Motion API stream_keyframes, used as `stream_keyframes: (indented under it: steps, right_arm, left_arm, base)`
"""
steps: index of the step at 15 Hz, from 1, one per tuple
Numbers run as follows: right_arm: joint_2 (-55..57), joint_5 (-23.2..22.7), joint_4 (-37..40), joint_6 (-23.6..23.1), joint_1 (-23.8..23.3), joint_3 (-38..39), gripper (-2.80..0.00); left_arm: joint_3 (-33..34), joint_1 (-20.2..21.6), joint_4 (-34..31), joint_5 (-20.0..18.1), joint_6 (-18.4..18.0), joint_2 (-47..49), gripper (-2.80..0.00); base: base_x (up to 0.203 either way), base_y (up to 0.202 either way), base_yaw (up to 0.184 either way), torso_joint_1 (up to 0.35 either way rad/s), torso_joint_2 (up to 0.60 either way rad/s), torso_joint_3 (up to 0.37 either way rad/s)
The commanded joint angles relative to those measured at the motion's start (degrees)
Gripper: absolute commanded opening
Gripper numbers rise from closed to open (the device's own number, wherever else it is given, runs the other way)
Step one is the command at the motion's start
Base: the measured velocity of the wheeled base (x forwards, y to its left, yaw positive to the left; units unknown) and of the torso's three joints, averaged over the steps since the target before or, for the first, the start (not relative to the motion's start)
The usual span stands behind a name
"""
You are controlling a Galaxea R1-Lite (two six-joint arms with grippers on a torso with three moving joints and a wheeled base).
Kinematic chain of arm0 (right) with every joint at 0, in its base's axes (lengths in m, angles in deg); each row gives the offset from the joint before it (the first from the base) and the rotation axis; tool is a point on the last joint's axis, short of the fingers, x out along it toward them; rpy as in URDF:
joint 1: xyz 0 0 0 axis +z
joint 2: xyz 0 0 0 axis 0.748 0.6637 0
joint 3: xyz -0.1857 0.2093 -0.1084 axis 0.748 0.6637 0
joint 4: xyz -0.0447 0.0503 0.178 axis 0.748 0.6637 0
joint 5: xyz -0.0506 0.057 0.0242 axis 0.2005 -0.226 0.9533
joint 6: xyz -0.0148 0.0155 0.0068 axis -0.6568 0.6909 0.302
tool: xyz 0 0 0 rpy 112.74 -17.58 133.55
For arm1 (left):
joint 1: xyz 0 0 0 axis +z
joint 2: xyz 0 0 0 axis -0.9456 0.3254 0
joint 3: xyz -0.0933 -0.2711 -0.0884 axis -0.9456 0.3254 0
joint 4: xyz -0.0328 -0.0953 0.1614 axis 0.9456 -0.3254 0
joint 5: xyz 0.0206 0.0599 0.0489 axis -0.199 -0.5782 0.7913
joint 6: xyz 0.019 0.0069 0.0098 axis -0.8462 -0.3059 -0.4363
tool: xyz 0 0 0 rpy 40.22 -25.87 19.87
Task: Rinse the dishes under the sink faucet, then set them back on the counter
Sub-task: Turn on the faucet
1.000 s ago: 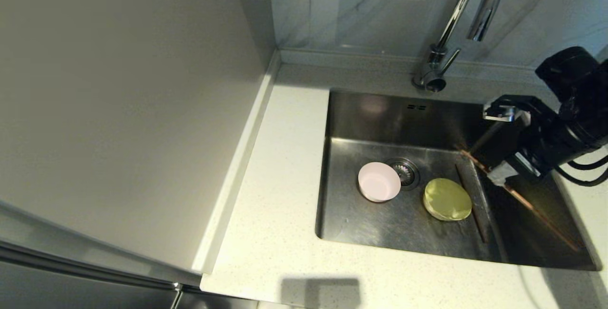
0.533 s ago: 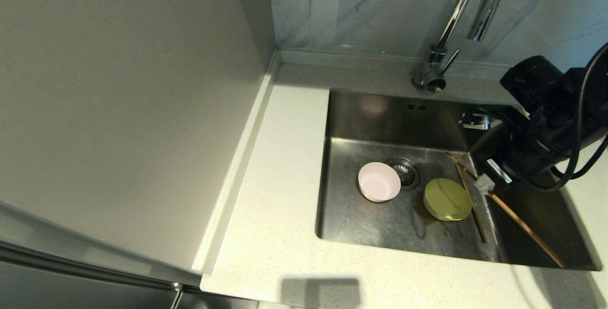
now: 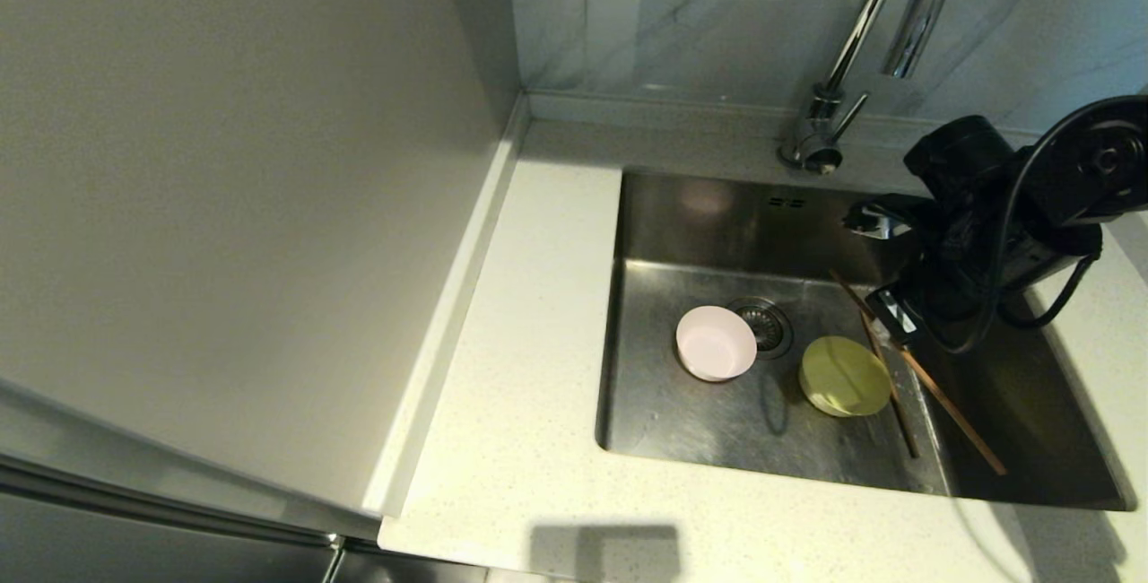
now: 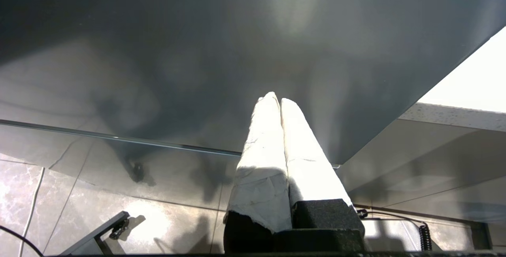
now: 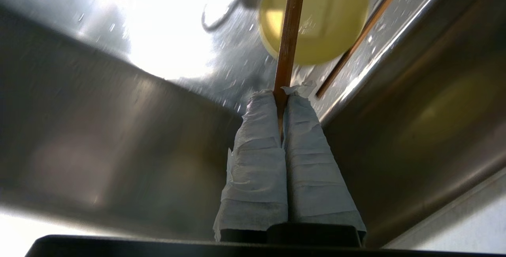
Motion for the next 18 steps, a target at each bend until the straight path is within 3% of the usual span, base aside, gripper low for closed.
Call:
stream_keyframes:
  steps: [1,7,12,13,18]
  right_arm:
    - [3.23,1.47,-1.89,0.00,0.02,0.14,-2.80]
    - [10.53,7.79,-15.32,-0.02,-0.49,1.23,-2.80]
    - [12.74,9.47,-16.47,-0.06,-1.04,0.84,-2.80]
    - [13.08,9.72,-16.68,0.03,-1.04,0.67,0.00]
    - [12.14,11.00,-19.39,0.03,-2.42,0.99,0.00]
  left_arm:
    - [0.00,0.00,0.02,0.00,0.02,-0.18,-2.80]
    - [0.00,0.00,0.02,0.00,0.02,-0.18,-2.80]
    - [0.00,0.00,0.02,0.00,0.02,-0.18,-2.80]
    - [0.00,0.00,0.02,0.00,0.02,-0.18,-2.80]
    - [0.00,0.00,0.02,0.00,0.02,-0.18,-2.80]
  base:
    - [0.000,0.000,0.000,0.000,0.00,0.000]
    - [0.000,0.000,0.000,0.000,0.00,0.000]
    - [0.000,0.000,0.000,0.000,0.00,0.000]
    - [0.000,0.000,0.000,0.000,0.00,0.000]
    - [0.000,0.000,0.000,0.000,0.00,0.000]
